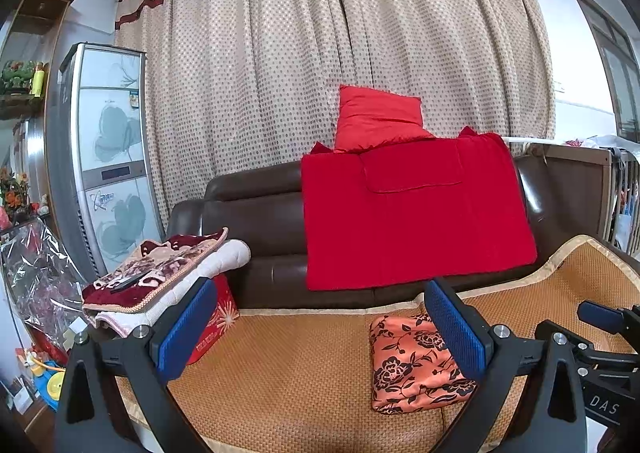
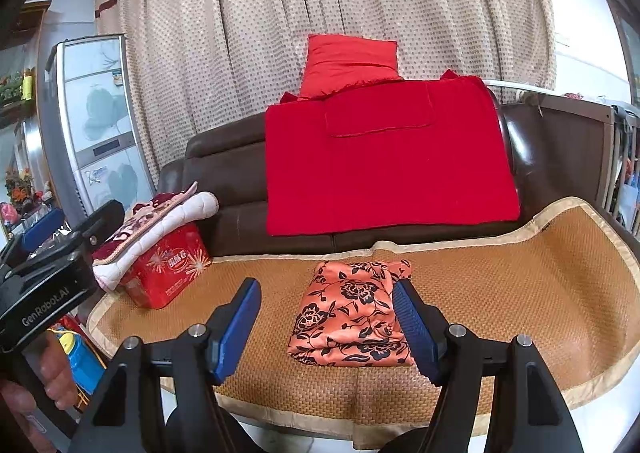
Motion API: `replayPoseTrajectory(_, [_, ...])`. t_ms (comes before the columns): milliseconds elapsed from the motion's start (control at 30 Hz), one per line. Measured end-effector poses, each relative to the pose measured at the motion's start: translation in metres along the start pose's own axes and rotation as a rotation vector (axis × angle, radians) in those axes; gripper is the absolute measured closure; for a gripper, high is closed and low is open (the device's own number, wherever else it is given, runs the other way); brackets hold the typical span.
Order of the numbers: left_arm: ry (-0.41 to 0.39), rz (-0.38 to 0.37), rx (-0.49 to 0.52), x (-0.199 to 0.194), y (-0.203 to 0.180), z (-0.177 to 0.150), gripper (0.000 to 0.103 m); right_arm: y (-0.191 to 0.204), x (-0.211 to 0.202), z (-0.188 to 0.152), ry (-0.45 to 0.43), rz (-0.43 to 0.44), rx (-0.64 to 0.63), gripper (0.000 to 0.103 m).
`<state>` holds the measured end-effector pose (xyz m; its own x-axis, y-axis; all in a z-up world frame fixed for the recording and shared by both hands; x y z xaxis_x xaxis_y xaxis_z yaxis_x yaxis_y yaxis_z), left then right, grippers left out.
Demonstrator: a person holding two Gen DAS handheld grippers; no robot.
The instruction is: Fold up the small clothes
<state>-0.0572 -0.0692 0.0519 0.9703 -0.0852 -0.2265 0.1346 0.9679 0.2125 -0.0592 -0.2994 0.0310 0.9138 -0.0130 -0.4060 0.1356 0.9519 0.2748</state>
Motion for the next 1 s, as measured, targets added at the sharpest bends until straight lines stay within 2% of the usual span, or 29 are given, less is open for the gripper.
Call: replayPoseTrajectory(1000, [0.053, -0.018, -0.024, 0.031, 0.012, -0.023, 0.000, 0.011, 0.029, -0.006, 0.026, -0.026, 0.006, 0.031])
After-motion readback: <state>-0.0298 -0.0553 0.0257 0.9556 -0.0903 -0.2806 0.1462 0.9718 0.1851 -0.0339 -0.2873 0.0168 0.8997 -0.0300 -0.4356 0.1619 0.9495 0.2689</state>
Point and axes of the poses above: each gripper's, at about its wrist camera, not at the fingertips, and x roughly the way its jaws point, y to its left, z to its top, the point moved 4 cm from there along x, roughly the way its jaws point, and after that the axes turned 4 degrees about x, right-handed, at the moved point
